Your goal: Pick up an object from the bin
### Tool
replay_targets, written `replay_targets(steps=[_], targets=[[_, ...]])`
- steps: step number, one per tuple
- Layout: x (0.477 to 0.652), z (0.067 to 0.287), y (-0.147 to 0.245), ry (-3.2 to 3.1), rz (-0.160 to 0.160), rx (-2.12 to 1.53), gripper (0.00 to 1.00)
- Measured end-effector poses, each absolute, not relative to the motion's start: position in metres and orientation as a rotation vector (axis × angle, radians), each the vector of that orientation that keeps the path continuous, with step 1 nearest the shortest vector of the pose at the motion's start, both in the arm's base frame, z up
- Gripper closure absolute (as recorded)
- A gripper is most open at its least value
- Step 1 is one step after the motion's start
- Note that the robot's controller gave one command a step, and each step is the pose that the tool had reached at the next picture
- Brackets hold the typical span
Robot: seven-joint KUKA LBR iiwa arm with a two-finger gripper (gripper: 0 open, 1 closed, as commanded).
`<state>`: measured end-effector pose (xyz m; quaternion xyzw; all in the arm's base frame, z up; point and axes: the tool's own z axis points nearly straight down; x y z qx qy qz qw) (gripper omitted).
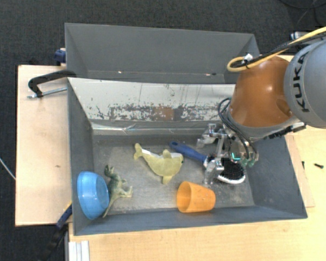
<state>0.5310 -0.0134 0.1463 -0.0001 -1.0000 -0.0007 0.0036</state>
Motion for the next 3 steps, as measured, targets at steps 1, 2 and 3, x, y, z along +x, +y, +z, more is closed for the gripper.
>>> replay_targets(steps=[1,2,3], targets=[[0.577,0.073,-0.004,-3.148,-0.004,-0.097,0.00],[0.578,0.077,-0.005,-3.152,-0.002,-0.098,1.00],[0.582,0.204,0.007,-3.154,-0.003,-0.072,1.00]])
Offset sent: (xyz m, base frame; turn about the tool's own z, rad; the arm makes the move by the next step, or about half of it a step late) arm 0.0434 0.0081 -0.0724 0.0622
